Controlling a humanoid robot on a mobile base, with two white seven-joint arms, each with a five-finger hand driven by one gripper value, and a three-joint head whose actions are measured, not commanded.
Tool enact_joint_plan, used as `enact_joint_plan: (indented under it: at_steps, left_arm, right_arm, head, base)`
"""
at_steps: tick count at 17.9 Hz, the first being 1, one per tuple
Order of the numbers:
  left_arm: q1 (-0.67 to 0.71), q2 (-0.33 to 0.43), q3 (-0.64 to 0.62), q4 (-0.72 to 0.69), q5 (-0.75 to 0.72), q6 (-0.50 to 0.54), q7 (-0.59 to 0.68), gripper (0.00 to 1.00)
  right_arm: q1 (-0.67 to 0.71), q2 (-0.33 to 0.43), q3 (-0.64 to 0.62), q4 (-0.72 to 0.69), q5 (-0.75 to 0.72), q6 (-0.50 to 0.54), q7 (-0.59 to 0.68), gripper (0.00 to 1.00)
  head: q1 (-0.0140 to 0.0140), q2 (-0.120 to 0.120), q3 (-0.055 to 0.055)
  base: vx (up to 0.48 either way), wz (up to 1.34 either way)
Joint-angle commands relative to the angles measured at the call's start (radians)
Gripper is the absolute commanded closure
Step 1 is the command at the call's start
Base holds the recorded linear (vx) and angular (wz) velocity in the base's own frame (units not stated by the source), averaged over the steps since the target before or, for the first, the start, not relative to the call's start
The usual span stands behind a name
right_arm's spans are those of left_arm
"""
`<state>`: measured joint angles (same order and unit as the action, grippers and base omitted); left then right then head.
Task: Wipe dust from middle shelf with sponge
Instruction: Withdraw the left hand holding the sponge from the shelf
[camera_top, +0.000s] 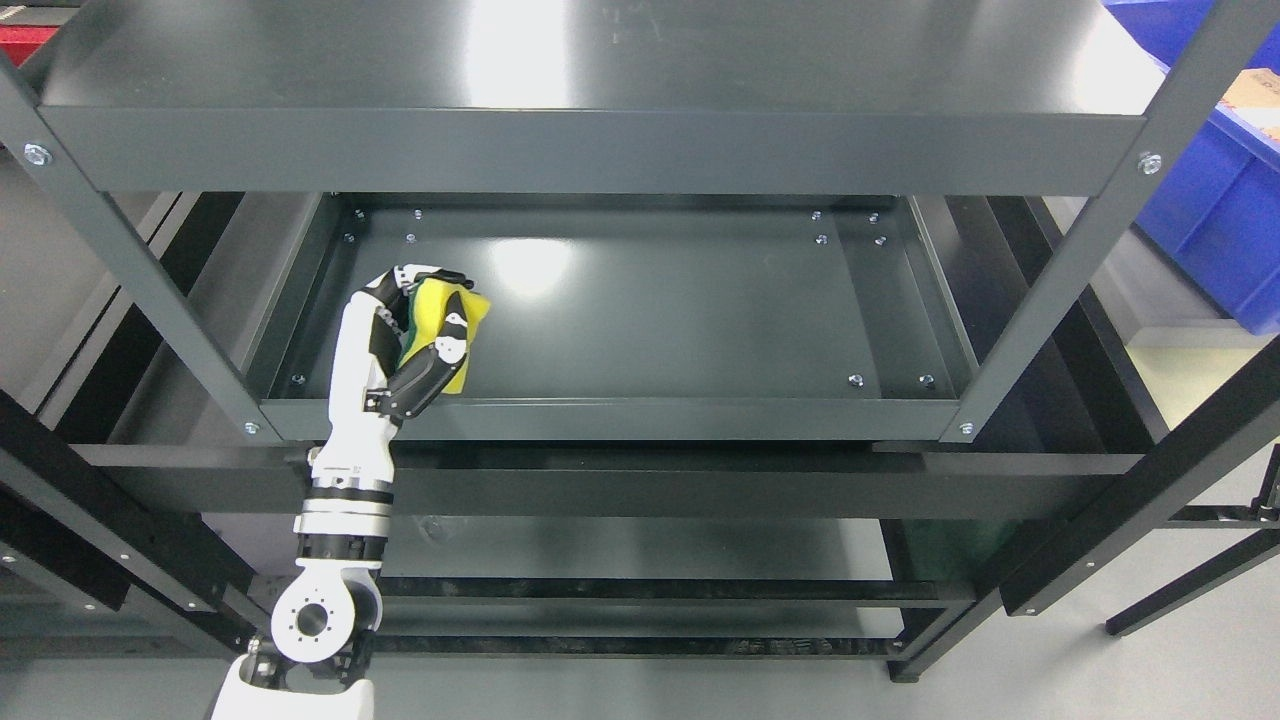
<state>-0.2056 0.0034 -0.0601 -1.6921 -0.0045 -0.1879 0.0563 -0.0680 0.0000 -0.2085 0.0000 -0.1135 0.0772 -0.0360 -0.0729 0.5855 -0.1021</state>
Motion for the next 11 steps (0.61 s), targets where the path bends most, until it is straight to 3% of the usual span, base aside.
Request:
enact_joint_plan:
  at_steps: [1,11]
  left_arm:
    - [0.052,0.014,0.105,-0.032,-0.023,-0.008,-0.003,0.99]
    - [0.057,0.014,0.106,-0.032,-0.022,-0.008,-0.004,0.99]
  right_arm:
    - [0.0,-0.017,0.0,-0.017,0.0,-0.001,-0.001,0.0]
    - [0.0,-0.017,0.0,-0.017,0.0,-0.001,-0.001,0.0]
  head:
    - [0.0,0.0,0.0]
    - [0.0,0.0,0.0]
  base:
    - [0.0,0.0]
    - [0.0,0.0]
